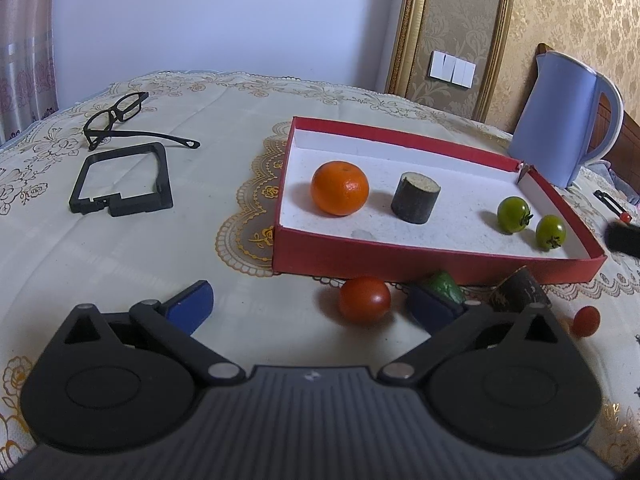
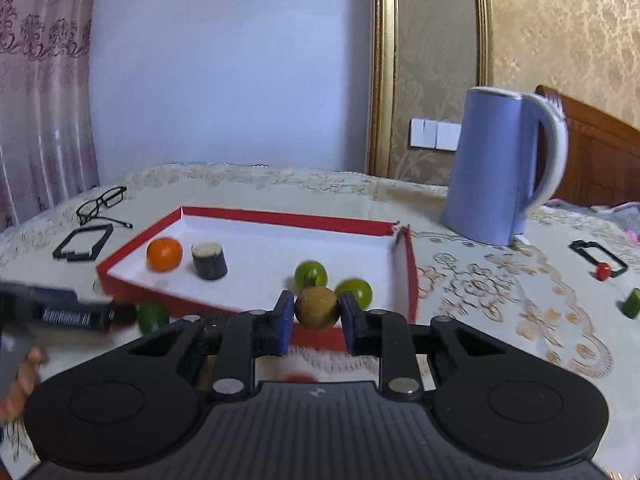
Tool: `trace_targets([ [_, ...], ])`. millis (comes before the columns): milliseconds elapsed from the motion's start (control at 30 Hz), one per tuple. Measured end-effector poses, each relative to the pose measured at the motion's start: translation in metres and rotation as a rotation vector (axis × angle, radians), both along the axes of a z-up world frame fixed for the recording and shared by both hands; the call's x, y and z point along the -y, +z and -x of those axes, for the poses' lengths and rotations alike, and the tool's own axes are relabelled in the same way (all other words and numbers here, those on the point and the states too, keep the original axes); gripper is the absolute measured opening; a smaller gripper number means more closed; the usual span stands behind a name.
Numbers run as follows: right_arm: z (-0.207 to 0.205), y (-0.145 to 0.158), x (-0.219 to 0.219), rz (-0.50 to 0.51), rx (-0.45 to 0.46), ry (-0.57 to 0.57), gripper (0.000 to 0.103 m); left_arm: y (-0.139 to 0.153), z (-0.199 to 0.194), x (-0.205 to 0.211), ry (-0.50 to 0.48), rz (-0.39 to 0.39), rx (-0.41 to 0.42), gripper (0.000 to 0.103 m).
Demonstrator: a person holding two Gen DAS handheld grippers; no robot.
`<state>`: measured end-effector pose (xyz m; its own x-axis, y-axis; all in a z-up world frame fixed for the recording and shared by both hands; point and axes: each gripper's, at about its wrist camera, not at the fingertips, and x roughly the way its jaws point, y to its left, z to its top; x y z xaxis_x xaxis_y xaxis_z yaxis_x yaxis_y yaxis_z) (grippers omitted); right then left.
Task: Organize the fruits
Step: 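Grasp the brown kiwi-like fruit with the right tool, then carry the brown fruit over the red tray with the right tool, then lower the brown fruit into the tray and open the right tool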
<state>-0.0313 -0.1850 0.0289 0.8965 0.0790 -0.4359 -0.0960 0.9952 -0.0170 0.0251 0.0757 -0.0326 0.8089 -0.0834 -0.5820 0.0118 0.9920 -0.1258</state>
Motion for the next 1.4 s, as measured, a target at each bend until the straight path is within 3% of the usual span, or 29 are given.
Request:
trace_targets([
  [100, -0.027, -0.001, -0.001, -0.018, -0.042, 0.014, 0.025, 0.0, 0.0, 0.0, 0.0, -0.001, 0.0, 0.103],
  [333, -0.068, -0.023, -0.017, 0.041, -0.115, 0.033, 0.025, 0.0, 0.0, 0.0, 0.0, -0.003, -0.001, 0.103],
  [633, -0.088, -0.04, -0.024, 0.063, -0.157, 0.034, 0.025, -0.001, 0.0, 0.0, 0.0, -0.006, -0.002, 0.103],
  [833, -0.087, -0.038, -0.016, 0.01, -0.164, 0.043, 0.026, -0.001, 0.0, 0.001, 0.001, -0.008, -0.002, 0.103],
  [933, -0.077, -0.031, -0.014, 0.008, -0.145, 0.043, 0.035, -0.001, 0.0, 0.001, 0.001, -0.009, -0.002, 0.103],
  [1033, -0.055, -0.023, -0.008, 0.018, -0.086, 0.018, 0.065, -0.001, 0.0, 0.001, 0.001, -0.009, -0.002, 0.103],
  [1067, -0.045, -0.021, -0.005, 0.02, -0.056, 0.0, 0.07, -0.001, 0.0, 0.001, 0.001, -0.009, -0.002, 0.103],
  [1233, -0.007, -0.009, 0.022, 0.056, 0.042, -0.124, 0.071, -0.001, 0.0, 0.001, 0.001, -0.009, -0.002, 0.103],
  [1333, 0.005, -0.01, 0.047, 0.06, 0.038, -0.216, 0.082, -0.001, -0.001, 0.001, 0.001, -0.01, -0.003, 0.103],
  [1400, 0.005, -0.016, 0.062, 0.07, 0.014, -0.29, 0.082, -0.001, -0.001, 0.001, 0.001, -0.01, -0.003, 0.103],
])
